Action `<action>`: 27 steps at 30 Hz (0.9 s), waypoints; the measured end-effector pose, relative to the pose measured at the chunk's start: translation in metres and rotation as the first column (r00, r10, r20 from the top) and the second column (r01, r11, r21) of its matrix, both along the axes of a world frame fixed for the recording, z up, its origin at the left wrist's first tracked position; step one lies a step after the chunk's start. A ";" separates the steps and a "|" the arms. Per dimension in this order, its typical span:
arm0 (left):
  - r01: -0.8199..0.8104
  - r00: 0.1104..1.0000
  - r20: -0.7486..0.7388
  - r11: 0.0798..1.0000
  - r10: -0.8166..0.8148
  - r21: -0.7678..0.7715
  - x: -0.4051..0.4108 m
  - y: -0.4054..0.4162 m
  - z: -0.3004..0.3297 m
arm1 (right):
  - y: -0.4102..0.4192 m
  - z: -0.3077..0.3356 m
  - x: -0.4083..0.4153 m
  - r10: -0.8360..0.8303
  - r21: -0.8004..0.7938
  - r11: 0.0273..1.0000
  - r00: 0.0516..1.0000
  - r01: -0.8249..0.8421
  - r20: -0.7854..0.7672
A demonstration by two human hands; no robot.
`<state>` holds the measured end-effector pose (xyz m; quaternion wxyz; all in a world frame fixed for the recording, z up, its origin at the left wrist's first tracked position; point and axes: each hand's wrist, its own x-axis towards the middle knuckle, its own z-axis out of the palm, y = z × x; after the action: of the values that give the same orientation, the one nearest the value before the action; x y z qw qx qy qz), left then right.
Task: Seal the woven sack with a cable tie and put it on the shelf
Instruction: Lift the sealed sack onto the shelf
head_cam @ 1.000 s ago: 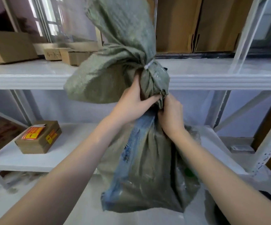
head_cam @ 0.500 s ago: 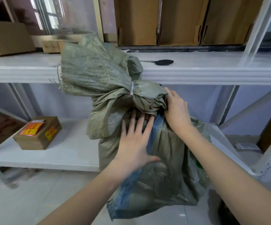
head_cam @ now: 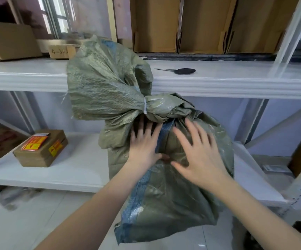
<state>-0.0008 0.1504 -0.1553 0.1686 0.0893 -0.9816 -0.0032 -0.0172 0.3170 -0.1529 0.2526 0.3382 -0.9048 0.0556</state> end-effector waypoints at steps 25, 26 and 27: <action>0.083 0.995 0.079 0.908 -0.056 -0.411 0.025 -0.004 -0.013 | -0.011 -0.029 -0.014 0.019 0.143 0.989 0.997 -0.028 0.069; 0.071 0.996 0.074 0.911 -0.045 -0.406 0.022 -0.004 -0.017 | -0.008 -0.029 -0.013 0.028 0.150 0.988 0.996 -0.041 0.082; 0.056 0.997 0.066 0.915 -0.033 -0.399 0.019 -0.005 -0.019 | -0.003 -0.029 -0.011 0.028 0.167 0.985 0.995 -0.043 0.094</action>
<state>0.0185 0.1459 -0.1741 0.1548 0.0305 -0.9677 0.1965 -0.0281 0.3136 -0.1820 0.1805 0.3717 -0.9106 -0.0015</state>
